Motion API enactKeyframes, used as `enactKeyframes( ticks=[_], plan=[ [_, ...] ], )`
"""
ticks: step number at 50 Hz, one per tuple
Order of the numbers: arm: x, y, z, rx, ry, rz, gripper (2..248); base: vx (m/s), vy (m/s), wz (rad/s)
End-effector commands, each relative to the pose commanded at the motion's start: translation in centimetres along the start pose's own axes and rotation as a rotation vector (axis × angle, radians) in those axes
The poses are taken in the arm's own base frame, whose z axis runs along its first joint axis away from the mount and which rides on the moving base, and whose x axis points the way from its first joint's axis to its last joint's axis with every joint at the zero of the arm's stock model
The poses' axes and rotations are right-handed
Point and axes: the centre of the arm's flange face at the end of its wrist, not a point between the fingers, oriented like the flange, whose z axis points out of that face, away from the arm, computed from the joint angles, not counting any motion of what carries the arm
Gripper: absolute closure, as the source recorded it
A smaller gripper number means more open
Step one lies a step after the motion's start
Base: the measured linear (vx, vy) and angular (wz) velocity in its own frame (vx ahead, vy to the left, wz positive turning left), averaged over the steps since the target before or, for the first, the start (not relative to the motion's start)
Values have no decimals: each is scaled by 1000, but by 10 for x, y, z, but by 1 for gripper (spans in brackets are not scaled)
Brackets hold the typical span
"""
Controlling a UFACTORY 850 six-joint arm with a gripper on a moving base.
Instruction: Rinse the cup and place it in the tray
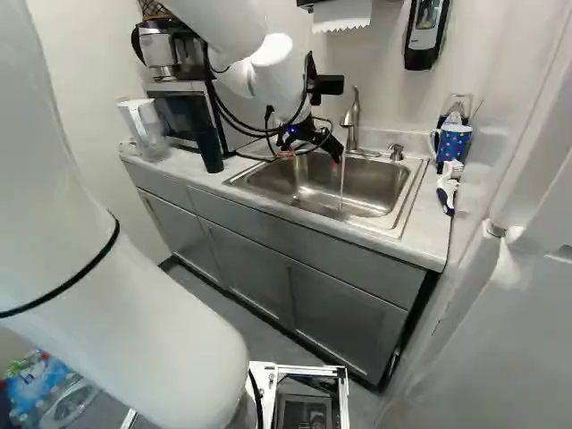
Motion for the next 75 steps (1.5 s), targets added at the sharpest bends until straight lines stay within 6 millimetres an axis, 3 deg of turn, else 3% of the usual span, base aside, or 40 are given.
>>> enactKeyframes(
  ticks=[75],
  plan=[
    [-41,-114,-24,170,-8,-211,3,0,0,0]
  ],
)
